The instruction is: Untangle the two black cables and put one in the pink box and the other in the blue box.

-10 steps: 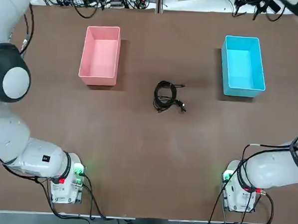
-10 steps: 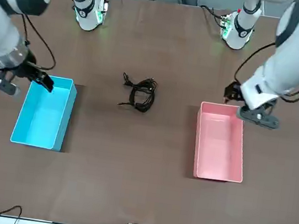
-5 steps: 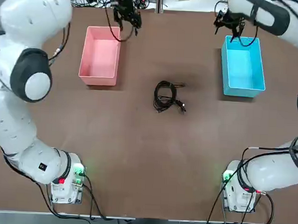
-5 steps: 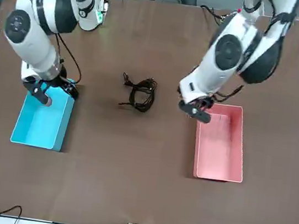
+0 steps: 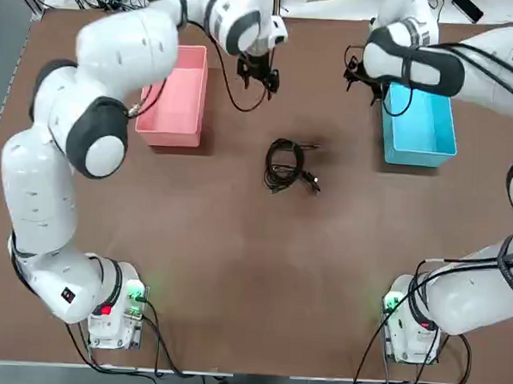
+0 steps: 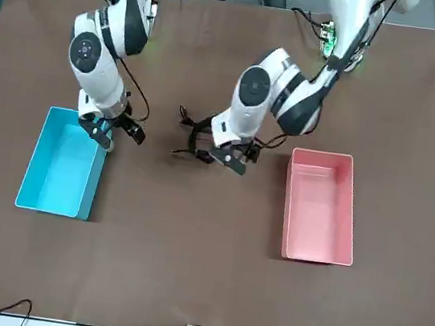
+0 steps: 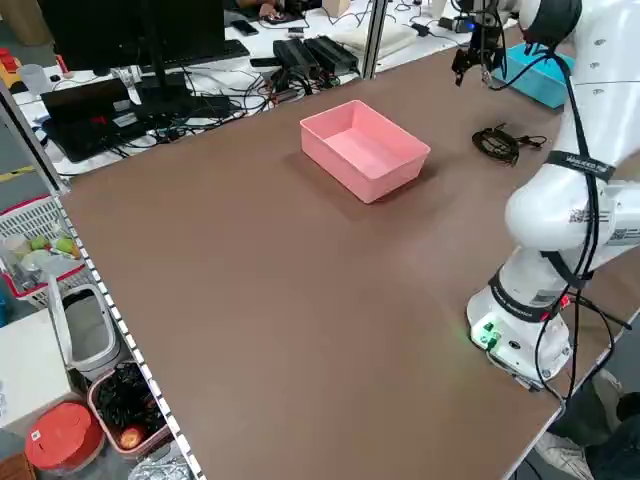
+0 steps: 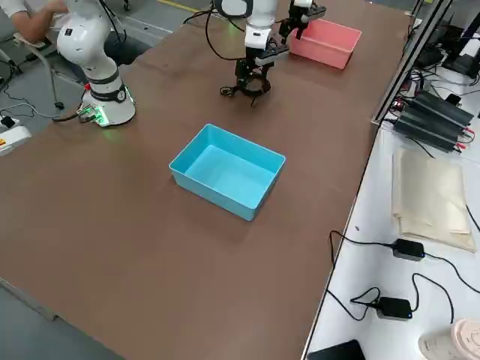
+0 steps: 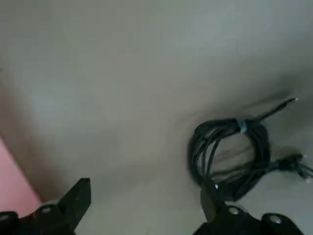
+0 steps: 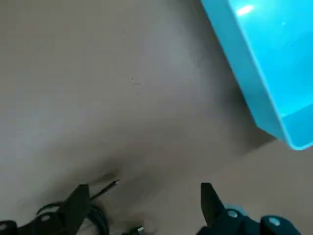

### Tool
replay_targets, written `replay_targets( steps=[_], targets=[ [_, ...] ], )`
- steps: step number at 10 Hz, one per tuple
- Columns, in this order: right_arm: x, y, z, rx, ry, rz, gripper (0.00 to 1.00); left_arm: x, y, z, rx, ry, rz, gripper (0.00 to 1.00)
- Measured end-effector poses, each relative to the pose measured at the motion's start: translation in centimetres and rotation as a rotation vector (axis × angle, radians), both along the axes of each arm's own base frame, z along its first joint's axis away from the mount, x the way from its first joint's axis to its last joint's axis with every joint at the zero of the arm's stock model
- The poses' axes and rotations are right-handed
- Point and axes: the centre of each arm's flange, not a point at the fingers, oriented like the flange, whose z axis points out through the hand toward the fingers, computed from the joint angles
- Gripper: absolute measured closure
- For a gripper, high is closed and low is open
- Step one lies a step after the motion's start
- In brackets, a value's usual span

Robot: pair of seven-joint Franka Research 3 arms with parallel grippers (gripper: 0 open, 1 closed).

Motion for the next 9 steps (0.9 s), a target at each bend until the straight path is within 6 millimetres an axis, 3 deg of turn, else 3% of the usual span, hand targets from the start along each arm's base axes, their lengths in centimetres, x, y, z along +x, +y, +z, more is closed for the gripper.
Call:
replay_targets(
  steps=[5,9],
  targets=[
    [-1.0,1.5,-1.0,0.016,-0.036,-0.009,0.00,0.0,-1.1,-3.1,-0.025,-0.003,-0.003,0.00],
    [-1.1,1.0,-1.8,0.018,-0.043,-0.018,0.00,-2.3,-4.3,-6.3,-0.053,-0.011,-0.046,0.00]
  ],
)
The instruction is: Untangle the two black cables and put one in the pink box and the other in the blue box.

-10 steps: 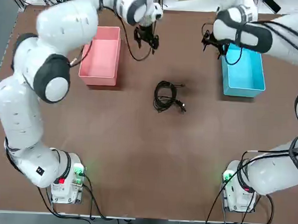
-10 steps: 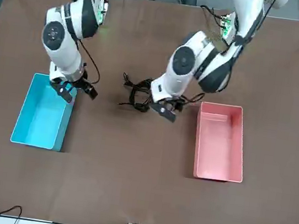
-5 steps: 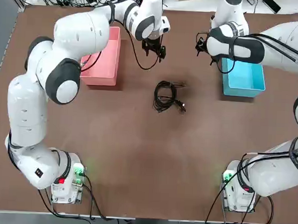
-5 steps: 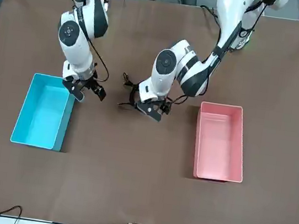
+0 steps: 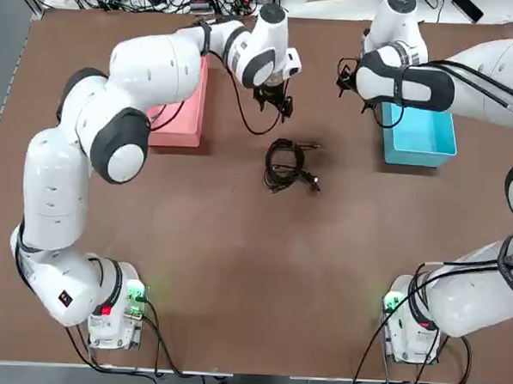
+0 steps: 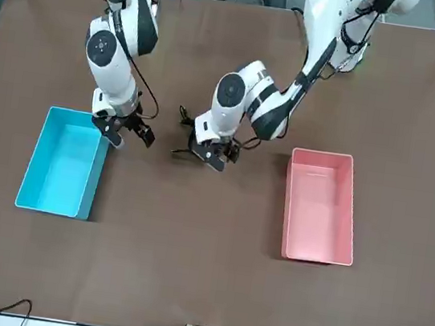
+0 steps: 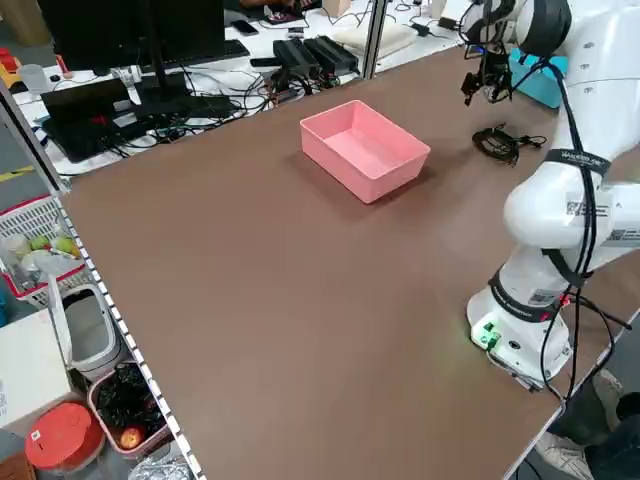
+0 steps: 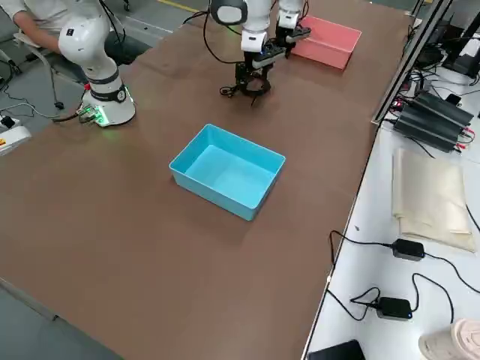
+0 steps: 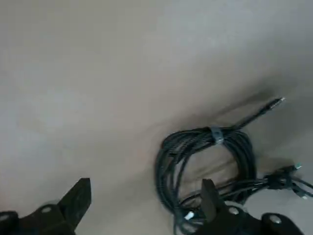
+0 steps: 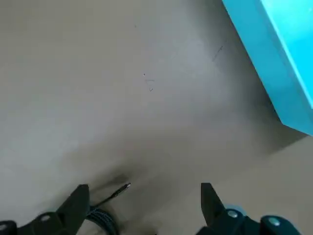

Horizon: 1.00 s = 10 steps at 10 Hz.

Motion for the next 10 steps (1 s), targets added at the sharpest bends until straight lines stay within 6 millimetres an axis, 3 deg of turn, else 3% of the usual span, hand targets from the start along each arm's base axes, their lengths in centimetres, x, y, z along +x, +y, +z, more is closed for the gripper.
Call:
replay_targets(
  steps=[2,6,10],
  targets=[
    [0.1,-0.3,-0.3,-0.001,0.001,-0.007,0.00,0.0,-1.0,-3.3,-0.050,-0.026,-0.002,0.00],
    [1.1,-3.0,-0.6,-0.004,0.007,-0.060,0.00,-5.6,-5.2,-6.5,-0.017,-0.030,-0.105,0.00],
    [1.6,-4.5,-0.7,-0.006,0.010,-0.090,0.00,-5.4,-4.6,-7.9,0.065,-0.110,-0.196,0.01]
  ],
)
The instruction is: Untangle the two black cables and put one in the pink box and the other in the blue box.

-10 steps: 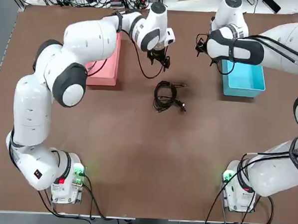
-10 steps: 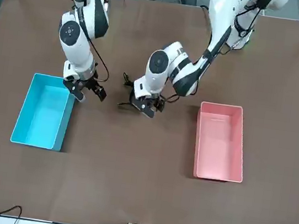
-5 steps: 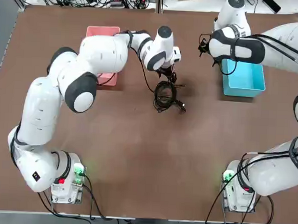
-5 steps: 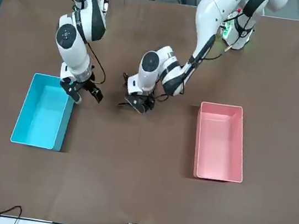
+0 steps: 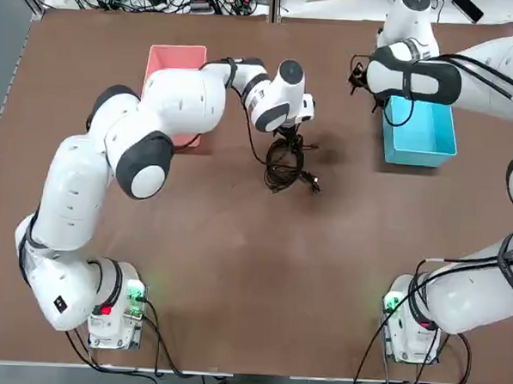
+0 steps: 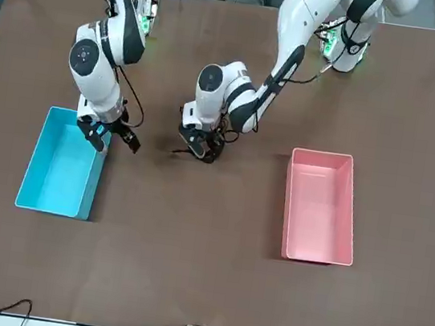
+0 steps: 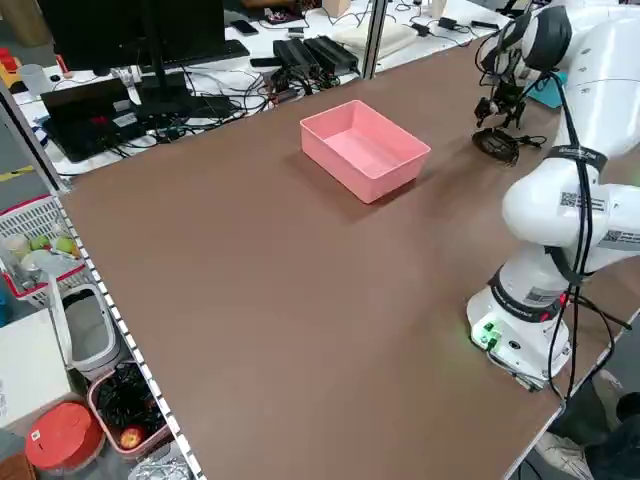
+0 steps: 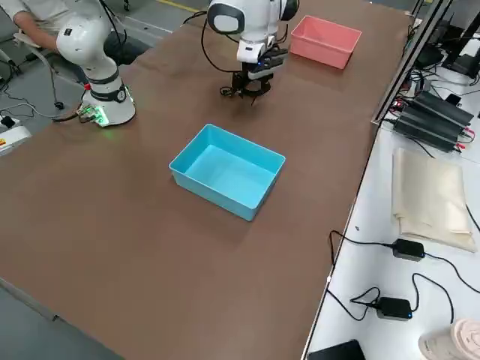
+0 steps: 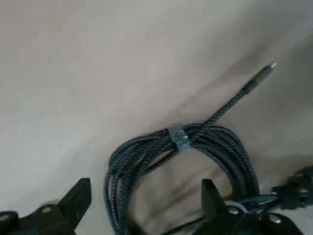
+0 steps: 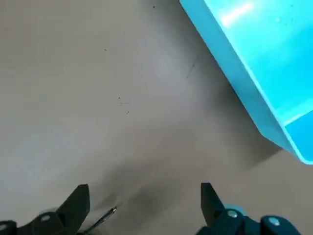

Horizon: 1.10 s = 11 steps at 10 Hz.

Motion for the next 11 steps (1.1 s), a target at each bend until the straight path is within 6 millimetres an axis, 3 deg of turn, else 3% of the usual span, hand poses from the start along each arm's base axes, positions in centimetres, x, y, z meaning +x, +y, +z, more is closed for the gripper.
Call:
replay_targets(
  steps=[3,5,8,10,11],
  targets=[
    [0.3,-0.9,0.0,0.000,0.001,-0.016,0.00,-0.5,0.6,-4.3,0.056,0.005,-0.034,0.04],
    [0.3,-0.9,-0.1,0.000,0.001,-0.017,0.00,-0.3,0.5,-4.3,0.049,0.000,-0.044,0.14],
    [0.3,-0.9,-0.1,0.000,0.001,-0.017,0.00,1.6,1.7,-3.7,0.049,-0.005,-0.022,0.62],
    [0.3,-0.9,-0.1,-0.002,0.005,-0.017,0.00,2.3,2.3,-3.6,0.058,-0.009,-0.010,0.87],
    [0.2,-0.9,-0.1,-0.002,0.006,-0.016,0.00,2.3,2.3,-3.6,0.058,-0.009,-0.009,0.88]
  ],
)
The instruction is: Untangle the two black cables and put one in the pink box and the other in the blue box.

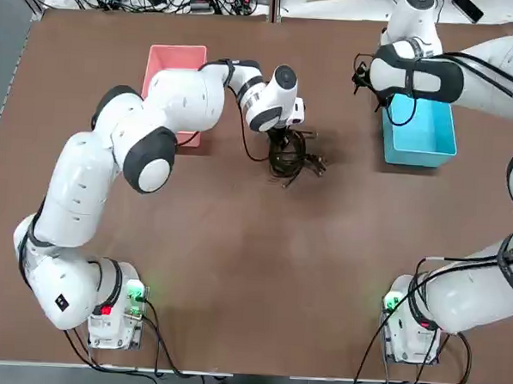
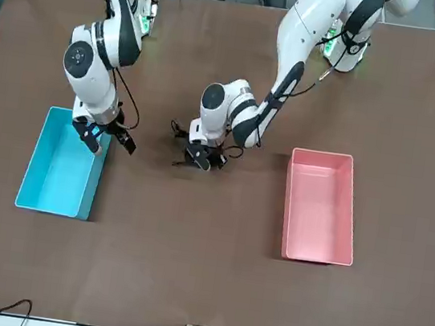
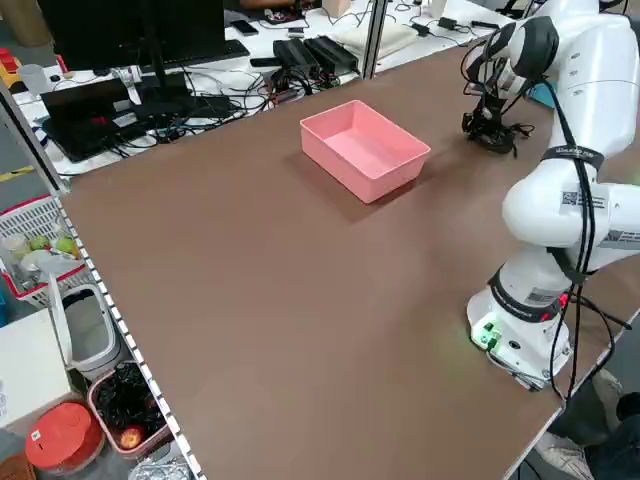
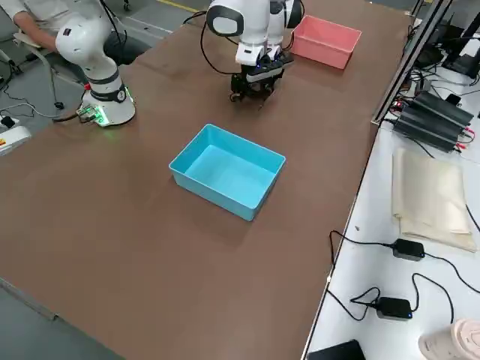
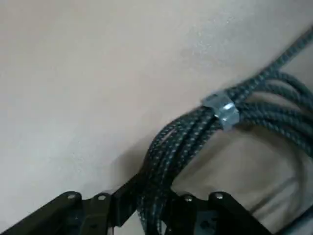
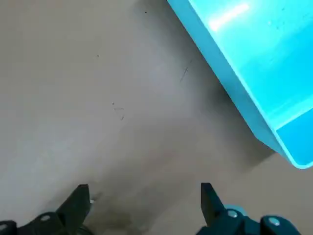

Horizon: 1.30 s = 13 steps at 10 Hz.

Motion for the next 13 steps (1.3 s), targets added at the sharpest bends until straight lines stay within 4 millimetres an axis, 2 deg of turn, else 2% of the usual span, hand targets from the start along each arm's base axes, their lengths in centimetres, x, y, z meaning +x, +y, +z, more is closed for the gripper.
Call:
replay_targets(
  steps=[2,3,5,7,9,11,13],
  targets=[
    [0.0,0.0,0.0,0.000,0.001,0.000,0.00,0.1,-0.3,0.7,-0.012,-0.008,0.004,0.88],
    [0.0,0.0,0.0,0.000,0.001,0.000,0.00,0.7,-0.3,2.2,-0.018,-0.019,0.029,0.88],
    [0.0,0.1,0.0,0.000,0.001,0.002,0.00,2.3,0.7,7.3,-0.004,-0.038,0.096,0.88],
    [-0.1,0.3,0.1,0.001,0.000,0.005,0.00,3.0,1.5,11.8,-0.007,-0.054,0.171,0.88],
    [-0.3,1.2,0.2,0.003,-0.003,0.008,0.00,2.4,1.0,13.0,-0.034,-0.037,0.210,0.88],
    [-0.9,3.2,0.4,0.007,-0.006,-0.008,0.00,1.5,0.3,13.0,-0.078,0.029,0.312,0.88],
    [-1.5,5.0,0.7,0.015,-0.010,-0.062,0.00,1.8,0.0,14.2,-0.115,0.044,0.386,0.88]
  ],
)
